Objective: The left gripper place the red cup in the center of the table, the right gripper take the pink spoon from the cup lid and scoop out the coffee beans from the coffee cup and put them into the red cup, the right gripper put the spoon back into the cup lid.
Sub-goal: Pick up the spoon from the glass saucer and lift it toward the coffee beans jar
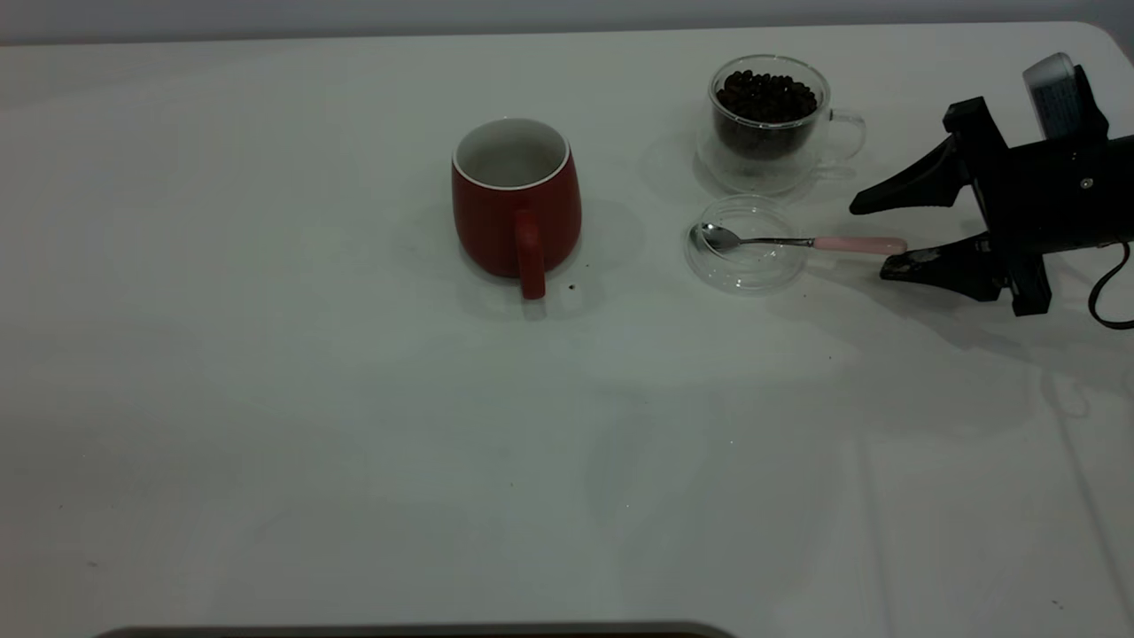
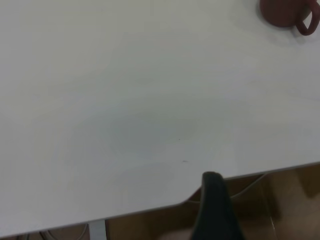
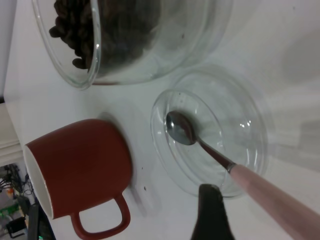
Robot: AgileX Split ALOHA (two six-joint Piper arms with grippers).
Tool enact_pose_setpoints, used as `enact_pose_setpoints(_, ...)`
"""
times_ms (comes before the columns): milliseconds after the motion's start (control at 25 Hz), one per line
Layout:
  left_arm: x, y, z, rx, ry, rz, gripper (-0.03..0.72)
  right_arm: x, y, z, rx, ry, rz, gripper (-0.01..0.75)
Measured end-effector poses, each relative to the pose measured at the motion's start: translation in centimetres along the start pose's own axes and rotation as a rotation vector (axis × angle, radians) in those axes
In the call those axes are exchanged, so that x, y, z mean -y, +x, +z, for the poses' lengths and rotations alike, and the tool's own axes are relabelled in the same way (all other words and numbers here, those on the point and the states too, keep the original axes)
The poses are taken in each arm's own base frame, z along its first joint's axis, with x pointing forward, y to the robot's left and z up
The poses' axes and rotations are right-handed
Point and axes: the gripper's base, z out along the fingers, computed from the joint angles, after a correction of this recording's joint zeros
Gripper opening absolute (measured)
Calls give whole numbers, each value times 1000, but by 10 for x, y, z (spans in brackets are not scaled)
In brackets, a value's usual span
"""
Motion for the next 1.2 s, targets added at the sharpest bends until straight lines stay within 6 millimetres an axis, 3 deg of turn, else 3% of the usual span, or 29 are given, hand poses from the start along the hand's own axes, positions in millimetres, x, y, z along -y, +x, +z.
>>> enact_pose_setpoints(320, 0, 0, 0, 0, 0, 0, 586, -3, 0, 1, -9, -36, -25, 447)
enact_pose_setpoints(760, 0, 0, 0, 0, 0, 0, 586, -7, 1, 1, -17, -81, -119, 131)
enact_pose_setpoints(1040, 0, 0, 0, 0, 0, 0, 586, -11, -2, -11, -43, -95, -210, 113)
enact_pose_setpoints(1200, 0, 0, 0, 0, 0, 0, 586, -24, -8, -26, -46, -98, -288, 113)
